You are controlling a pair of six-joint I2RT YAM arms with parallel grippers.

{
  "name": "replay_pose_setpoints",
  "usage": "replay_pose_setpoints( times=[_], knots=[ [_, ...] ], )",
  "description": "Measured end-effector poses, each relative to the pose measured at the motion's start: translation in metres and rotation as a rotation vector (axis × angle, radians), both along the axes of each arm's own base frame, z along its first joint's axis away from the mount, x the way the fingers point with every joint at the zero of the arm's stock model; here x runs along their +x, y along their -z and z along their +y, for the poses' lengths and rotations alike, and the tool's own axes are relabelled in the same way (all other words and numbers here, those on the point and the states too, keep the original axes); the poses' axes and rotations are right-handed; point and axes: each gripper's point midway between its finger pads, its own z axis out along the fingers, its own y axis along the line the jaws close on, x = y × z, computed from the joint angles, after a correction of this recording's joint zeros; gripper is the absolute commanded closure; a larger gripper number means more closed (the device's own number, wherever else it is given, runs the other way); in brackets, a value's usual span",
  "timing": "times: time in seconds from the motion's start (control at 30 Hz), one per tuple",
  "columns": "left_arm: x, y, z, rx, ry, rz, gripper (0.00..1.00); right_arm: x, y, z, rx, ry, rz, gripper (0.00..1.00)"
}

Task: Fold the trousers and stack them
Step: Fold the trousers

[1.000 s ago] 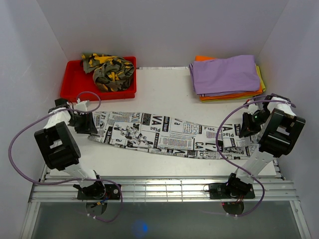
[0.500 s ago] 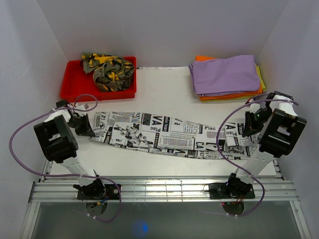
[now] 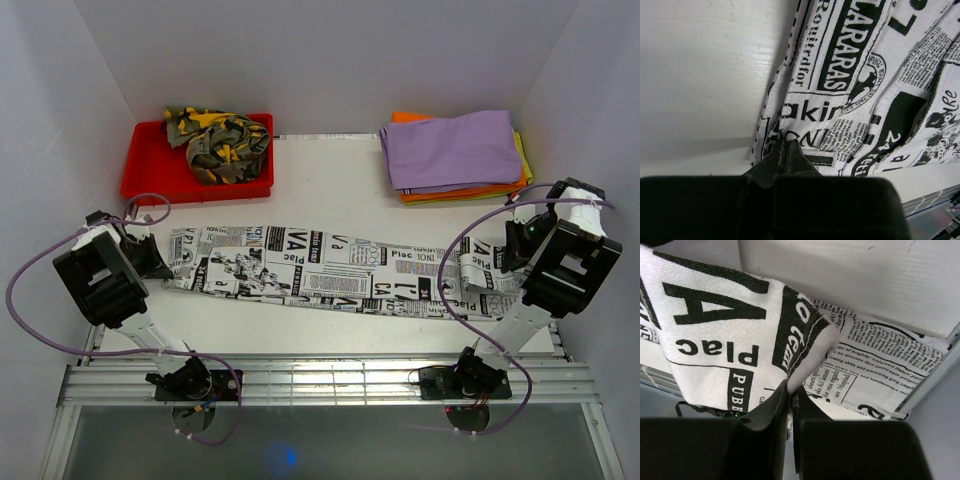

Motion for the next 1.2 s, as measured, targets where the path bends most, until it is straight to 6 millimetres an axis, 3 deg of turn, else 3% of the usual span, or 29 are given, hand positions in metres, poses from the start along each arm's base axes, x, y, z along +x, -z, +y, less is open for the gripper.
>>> replay_pose_setpoints(
  times=[0.27, 0.43, 0.63, 0.7, 0.83, 0.9, 0.93, 1.07, 1.2],
  knots=[
    [-0.005, -0.001, 0.011, 0.017, -0.015, 0.003, 1.0, -0.012, 0.001, -0.006, -0.023, -0.039, 0.031, 0.92],
    [-0.01, -0.002, 0.026, 0.042, -0.032, 0.004, 1.0, -0.037, 0.005, -0.033, -0.094, -0.047, 0.07, 0.92],
    [-0.007, -0.01, 0.027, 0.045, 0.039, -0.051, 0.65, -0.048, 0.019, -0.053, -0.144, -0.043, 0.087, 0.92],
    [-0.003, -0.022, 0.026, 0.04, 0.064, -0.093, 0.57, -0.048, 0.023, -0.054, -0.141, -0.045, 0.095, 0.92],
    [0.007, -0.056, 0.026, 0.066, 0.123, -0.185, 0.51, -0.044, 0.031, -0.056, -0.14, -0.049, 0.099, 0.92],
    [0.005, -0.069, 0.024, 0.082, 0.157, -0.218, 0.41, -0.044, 0.031, -0.056, -0.141, -0.049, 0.1, 0.92],
    [0.003, -0.074, 0.021, 0.085, 0.173, -0.229, 0.32, -0.044, 0.031, -0.056, -0.142, -0.05, 0.1, 0.92],
    [-0.01, -0.083, 0.008, 0.08, 0.211, -0.247, 0.32, -0.044, 0.031, -0.056, -0.142, -0.051, 0.1, 0.92],
    [-0.026, -0.072, -0.007, 0.033, 0.19, -0.208, 0.33, -0.045, 0.03, -0.055, -0.138, -0.054, 0.104, 0.92]
  ],
)
